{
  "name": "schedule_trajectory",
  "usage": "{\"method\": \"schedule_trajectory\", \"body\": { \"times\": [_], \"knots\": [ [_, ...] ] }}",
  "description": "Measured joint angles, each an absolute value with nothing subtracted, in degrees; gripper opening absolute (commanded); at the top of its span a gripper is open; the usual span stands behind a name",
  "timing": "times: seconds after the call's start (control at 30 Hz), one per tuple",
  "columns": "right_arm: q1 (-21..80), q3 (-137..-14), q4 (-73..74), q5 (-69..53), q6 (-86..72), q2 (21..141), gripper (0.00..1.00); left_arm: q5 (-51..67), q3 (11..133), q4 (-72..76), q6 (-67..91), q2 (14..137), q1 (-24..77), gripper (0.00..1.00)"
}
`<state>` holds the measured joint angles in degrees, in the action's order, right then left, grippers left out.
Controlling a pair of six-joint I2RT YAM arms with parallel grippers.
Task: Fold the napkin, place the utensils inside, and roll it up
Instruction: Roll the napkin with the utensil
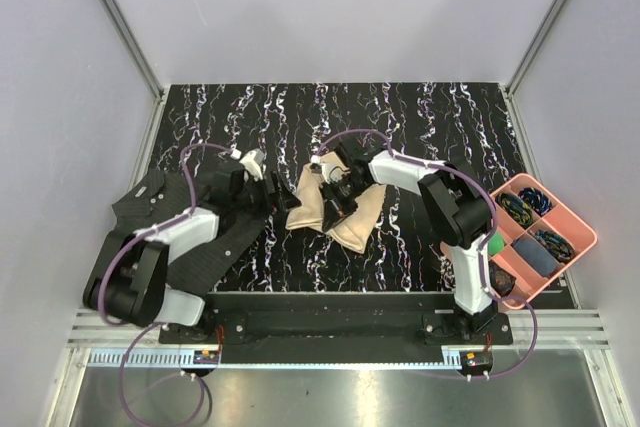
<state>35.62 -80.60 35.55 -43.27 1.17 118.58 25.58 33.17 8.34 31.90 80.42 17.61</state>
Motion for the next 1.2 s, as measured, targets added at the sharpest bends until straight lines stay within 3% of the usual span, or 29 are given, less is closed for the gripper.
{"method": "schedule_trajectory", "body": {
  "times": [0.13, 0.27, 0.47, 0.9, 1.2],
  "knots": [
    [34.09, -82.15, 36.45, -46.5, 0.38, 120.49, 0.0, 24.16, 32.8, 7.33, 30.2, 74.08, 17.67, 0.86],
    [32.23, -83.48, 36.97, -49.5, -0.89, 123.17, 0.0, 23.33, 31.35, 6.74, 28.58, 71.57, 19.16, 0.79],
    [29.71, -84.4, 37.47, -52.47, -2.37, 126.5, 0.0, 24.4, 30.0, 4.64, 27.42, 71.33, 23.24, 0.79],
    [28.86, -84.86, 37.82, -54.13, -2.87, 127.63, 0.0, 31.33, 30.85, 4.97, 31.31, 82.5, 27.29, 0.83],
    [28.86, -84.86, 37.82, -54.11, -2.87, 127.7, 0.0, 32.75, 30.89, 19.75, 39.81, 85.62, 28.4, 0.83]
  ]
}}
